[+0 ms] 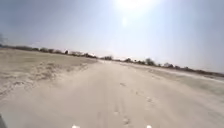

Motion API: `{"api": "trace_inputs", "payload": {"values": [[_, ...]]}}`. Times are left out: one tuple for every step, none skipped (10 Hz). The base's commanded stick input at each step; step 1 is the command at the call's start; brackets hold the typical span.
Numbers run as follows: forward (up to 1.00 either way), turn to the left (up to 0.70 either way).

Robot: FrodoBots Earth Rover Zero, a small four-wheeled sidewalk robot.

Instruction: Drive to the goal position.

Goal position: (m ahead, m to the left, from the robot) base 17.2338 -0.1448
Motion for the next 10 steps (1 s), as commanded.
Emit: {"api": "trace_inputs", "payload": {"values": [[0.70, 0.00], [0.70, 0.00], [0.70, 0.00], [0.70, 0.00], [0.70, 0.00], [0.70, 0.00], [0.70, 0.00], [0.70, 0.00], [0.70, 0.00], [0.70, 0.00]]}}
